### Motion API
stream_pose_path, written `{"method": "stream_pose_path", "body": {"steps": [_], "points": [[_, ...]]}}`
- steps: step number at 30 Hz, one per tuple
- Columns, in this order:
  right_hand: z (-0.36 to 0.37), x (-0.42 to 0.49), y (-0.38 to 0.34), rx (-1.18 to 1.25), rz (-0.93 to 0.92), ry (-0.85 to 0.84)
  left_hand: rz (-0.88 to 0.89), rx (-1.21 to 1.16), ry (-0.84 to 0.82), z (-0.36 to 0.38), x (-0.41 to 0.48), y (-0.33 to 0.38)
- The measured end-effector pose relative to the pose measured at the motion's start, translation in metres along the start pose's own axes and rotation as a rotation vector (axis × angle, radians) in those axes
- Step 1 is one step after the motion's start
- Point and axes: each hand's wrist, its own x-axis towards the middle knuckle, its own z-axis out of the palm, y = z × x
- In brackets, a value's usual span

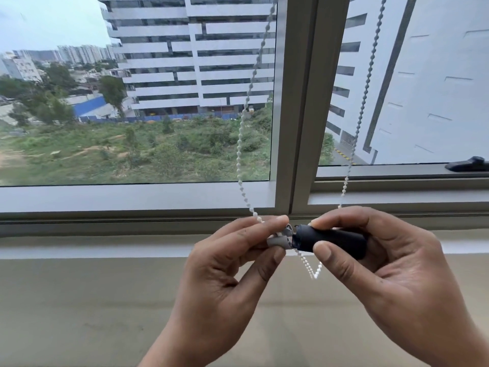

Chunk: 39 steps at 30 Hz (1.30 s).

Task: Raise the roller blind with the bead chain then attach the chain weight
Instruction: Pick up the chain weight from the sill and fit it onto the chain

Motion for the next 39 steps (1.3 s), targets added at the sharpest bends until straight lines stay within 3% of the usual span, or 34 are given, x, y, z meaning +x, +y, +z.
{"method": "stream_pose_path", "body": {"steps": [13, 39], "points": [[-0.010, 0.005, -0.006, -0.079, -0.039, -0.107, 0.010, 0.148, -0.069, -0.006, 0.005, 0.006], [-0.007, -0.004, 0.010, -0.094, 0.098, -0.081, 0.141, 0.314, -0.031, -0.004, 0.000, 0.000]]}}
